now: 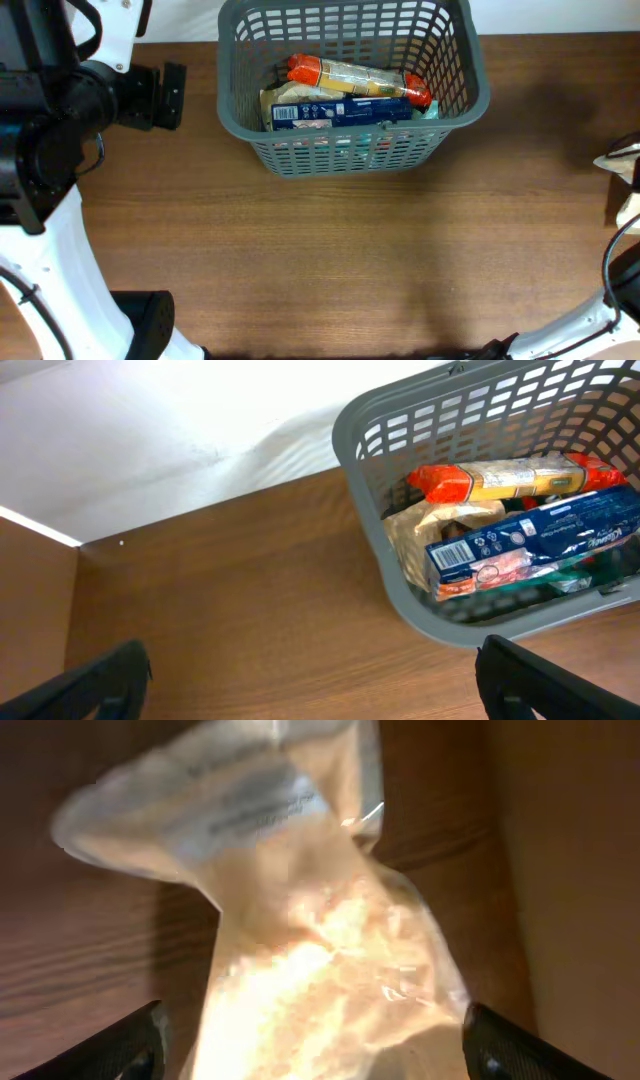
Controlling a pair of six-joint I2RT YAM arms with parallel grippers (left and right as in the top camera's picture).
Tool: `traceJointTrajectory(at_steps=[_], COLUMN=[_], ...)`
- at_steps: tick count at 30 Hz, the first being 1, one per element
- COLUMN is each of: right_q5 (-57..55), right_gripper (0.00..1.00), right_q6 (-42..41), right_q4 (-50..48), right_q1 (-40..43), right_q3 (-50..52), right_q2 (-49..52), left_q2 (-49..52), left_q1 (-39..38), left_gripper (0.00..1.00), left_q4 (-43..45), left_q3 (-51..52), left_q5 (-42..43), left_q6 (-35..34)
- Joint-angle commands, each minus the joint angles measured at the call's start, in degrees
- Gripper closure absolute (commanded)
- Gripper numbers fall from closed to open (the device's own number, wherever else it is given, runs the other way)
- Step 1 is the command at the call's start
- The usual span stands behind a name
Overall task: Pack container
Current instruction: 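Reach right gripper to the beige bag and grasp it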
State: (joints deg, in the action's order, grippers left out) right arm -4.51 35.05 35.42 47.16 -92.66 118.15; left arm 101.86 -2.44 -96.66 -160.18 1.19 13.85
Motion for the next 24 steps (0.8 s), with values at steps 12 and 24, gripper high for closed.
traceJointTrajectory(at_steps=[12, 24], right_q5=[-4.8, 0.0], right_gripper=[0.30, 0.96], right_q6=[2.2, -10.4], right_q4=[-6.9, -5.2], right_q1=[0.0, -3.7], right_q3=[0.5, -0.1], right_q2=[11.5, 12.1], left_q2=[-0.5, -0.5], left_q1=[0.4, 0.4], left_gripper=[0.01, 0.01], left_q4=[0.0, 0.0], left_q3=[0.0, 0.0], left_q5=[-0.2, -0.2], left_q6=[-0.5, -0.5])
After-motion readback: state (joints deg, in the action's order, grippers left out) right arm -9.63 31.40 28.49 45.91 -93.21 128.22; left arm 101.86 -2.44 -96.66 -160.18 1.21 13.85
